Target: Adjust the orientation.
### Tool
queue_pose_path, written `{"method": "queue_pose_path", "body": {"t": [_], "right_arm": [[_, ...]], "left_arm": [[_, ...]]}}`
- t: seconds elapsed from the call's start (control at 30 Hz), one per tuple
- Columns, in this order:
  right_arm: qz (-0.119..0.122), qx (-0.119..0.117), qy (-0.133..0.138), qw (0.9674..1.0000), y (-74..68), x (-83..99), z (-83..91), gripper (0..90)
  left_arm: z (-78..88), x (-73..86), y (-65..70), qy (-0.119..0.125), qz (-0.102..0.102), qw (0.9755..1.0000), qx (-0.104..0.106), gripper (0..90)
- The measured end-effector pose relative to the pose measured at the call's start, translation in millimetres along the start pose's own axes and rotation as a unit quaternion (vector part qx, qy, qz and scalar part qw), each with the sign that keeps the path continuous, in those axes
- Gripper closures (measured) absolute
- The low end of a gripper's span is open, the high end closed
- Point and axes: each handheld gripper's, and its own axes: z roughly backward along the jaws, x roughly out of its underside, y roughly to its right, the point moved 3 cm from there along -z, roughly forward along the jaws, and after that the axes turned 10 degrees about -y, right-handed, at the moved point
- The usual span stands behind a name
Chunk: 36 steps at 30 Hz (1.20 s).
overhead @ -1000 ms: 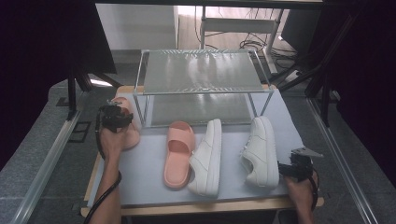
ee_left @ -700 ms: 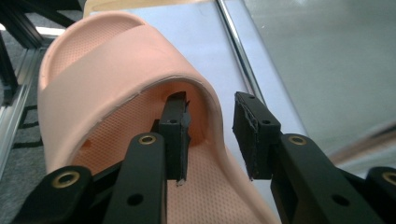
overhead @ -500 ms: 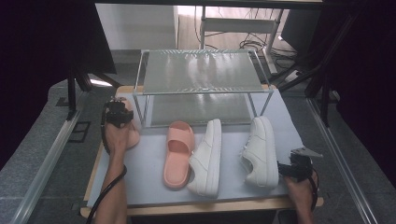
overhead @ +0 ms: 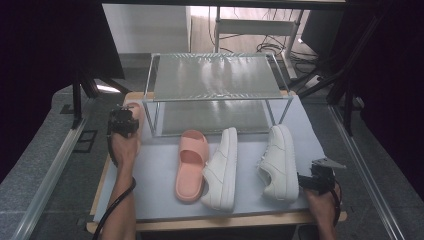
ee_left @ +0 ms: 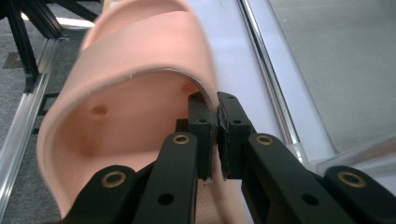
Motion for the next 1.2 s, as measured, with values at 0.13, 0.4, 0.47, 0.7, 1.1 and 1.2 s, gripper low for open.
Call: {"method": "queue_pose_path", "body": {"t": [0.13,0.4,0.47,0.7,1.1,1.2], "right_arm": [[0.0,0.0,0.0,1.0,0.0,0.0,0.0,13.8],[0.0,0.0,0.0,1.0,0.0,0.0,0.0,13.8],[0.0,0.0,0.0,1.0,0.0,0.0,0.0,13.8],[0.0,0.0,0.0,1.0,0.0,0.0,0.0,13.8],[0.0,0.0,0.0,1.0,0.0,0.0,0.0,13.8],[0.0,0.0,0.0,1.0,0.0,0.0,0.0,13.8]], "left_arm": [[8.5,2.3,-3.1,0.005,-0.005,1.0,0.0,85.4],[23.5,9.5,-1.7,0.016,-0.019,0.9997,0.006,85.6],[30.5,14.0,-2.3,0.02,-0.024,0.9995,0.009,85.6],[44.5,28.4,-3.1,0.021,-0.038,0.999,0.015,85.5],[77.9,63.7,-2.1,0.017,-0.064,0.9972,0.035,85.5],[85.5,74.7,0.9,0.017,-0.073,0.9965,0.036,85.5]]}}
